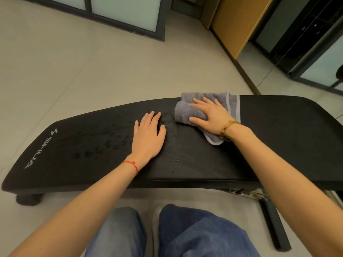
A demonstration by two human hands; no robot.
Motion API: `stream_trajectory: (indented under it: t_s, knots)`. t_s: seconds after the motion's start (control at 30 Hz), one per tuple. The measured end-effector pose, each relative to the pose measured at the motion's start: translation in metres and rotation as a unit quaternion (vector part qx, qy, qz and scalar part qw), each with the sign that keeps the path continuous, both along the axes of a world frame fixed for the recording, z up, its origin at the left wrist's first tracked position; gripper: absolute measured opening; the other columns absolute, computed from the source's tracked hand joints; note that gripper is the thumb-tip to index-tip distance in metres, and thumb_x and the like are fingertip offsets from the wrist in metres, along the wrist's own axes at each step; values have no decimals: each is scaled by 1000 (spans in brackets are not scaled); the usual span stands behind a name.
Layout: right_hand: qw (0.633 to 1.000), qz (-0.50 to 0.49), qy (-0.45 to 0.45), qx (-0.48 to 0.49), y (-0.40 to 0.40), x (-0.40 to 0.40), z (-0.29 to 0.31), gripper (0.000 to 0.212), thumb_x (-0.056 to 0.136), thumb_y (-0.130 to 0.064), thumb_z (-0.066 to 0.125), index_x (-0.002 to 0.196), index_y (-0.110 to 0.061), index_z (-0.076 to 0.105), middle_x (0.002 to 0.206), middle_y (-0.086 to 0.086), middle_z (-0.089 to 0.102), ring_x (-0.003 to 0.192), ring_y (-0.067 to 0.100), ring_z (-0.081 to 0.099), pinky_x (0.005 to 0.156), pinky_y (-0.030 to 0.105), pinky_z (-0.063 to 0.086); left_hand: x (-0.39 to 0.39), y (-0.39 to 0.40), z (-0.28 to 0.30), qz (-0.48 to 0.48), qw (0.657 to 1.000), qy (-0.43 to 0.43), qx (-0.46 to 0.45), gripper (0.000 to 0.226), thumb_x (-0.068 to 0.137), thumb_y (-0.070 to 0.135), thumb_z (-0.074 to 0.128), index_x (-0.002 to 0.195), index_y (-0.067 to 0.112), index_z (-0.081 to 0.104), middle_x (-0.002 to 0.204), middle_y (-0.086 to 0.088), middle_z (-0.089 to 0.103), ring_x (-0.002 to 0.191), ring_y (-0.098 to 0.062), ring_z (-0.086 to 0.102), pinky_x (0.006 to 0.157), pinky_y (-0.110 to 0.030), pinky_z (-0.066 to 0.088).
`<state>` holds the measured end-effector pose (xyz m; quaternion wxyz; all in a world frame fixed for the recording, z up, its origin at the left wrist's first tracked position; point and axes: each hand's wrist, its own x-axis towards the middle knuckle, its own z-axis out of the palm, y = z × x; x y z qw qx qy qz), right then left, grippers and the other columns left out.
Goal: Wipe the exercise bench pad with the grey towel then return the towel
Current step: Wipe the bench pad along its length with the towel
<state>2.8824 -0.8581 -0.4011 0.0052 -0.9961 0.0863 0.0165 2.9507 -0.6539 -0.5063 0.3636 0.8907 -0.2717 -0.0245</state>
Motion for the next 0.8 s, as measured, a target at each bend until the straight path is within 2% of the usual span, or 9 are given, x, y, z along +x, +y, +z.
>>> stream_trajectory:
  t_s: [0.13,0.23,0.3,0.37,0.47,0.53,0.6,0.7,0.8]
  knots:
    - [994,108,-2,14,46,-76,-1,63,89,-63,36,147,-40,28,157,-14,21,148,12,8,121,37,-1,1,1,-2,-5,1000,-6,-5,53,102,38,31,153,24,27,162,2,21,151,-16,12,124,-45,6]
    - [991,132,17,18,52,-123,7,60,90,-67,31,146,-48,20,157,-23,13,147,1,0,120,31,-4,1,0,-3,-4,1000,-3,-9,53,102,38,30,153,24,27,162,2,21,151,-15,12,124,-43,5]
    - [993,114,19,37,33,-115,15,63,88,-69,32,146,-47,23,156,-22,18,147,2,6,121,33,1,0,0,-3,-3,1000,-3,-5,54,102,39,29,153,24,26,162,3,21,151,-15,11,124,-43,5]
    - [997,71,-9,42,2,-80,20,66,85,-70,36,145,-43,29,156,-14,25,147,11,14,121,39,6,-1,0,-2,-3,1000,-4,-2,54,102,40,29,153,24,26,162,3,21,151,-15,11,124,-44,5]
    - [999,-38,-18,12,-24,-17,16,62,91,-60,41,147,-37,29,157,-7,25,148,20,13,120,43,3,0,0,-1,1,1000,0,1,54,102,40,29,153,25,26,162,3,20,151,-14,11,124,-43,5]
    - [999,-51,-8,-8,-11,-2,7,57,94,-53,41,147,-35,29,158,-6,23,148,21,11,119,45,0,0,0,-1,2,1000,0,1,54,102,40,29,153,25,26,162,3,20,151,-14,11,124,-44,6]
    - [1000,5,-10,-13,14,-22,-1,55,95,-51,42,146,-36,29,158,-7,23,148,20,11,119,42,-1,0,0,-1,-1,1000,-2,-2,53,102,39,31,153,25,26,162,3,20,151,-14,11,124,-44,6]
    - [994,110,-6,6,49,-89,-1,59,92,-60,36,147,-44,24,157,-18,17,148,8,4,119,33,-5,1,1,-2,-4,1000,-4,-11,53,102,38,31,153,24,27,162,2,21,151,-15,12,124,-44,6]
    - [994,107,19,33,42,-113,11,63,88,-69,28,146,-48,20,156,-24,15,147,1,3,120,32,-2,1,0,-2,-3,1000,-1,-9,53,102,38,30,153,24,27,162,3,20,151,-14,11,124,-44,5]
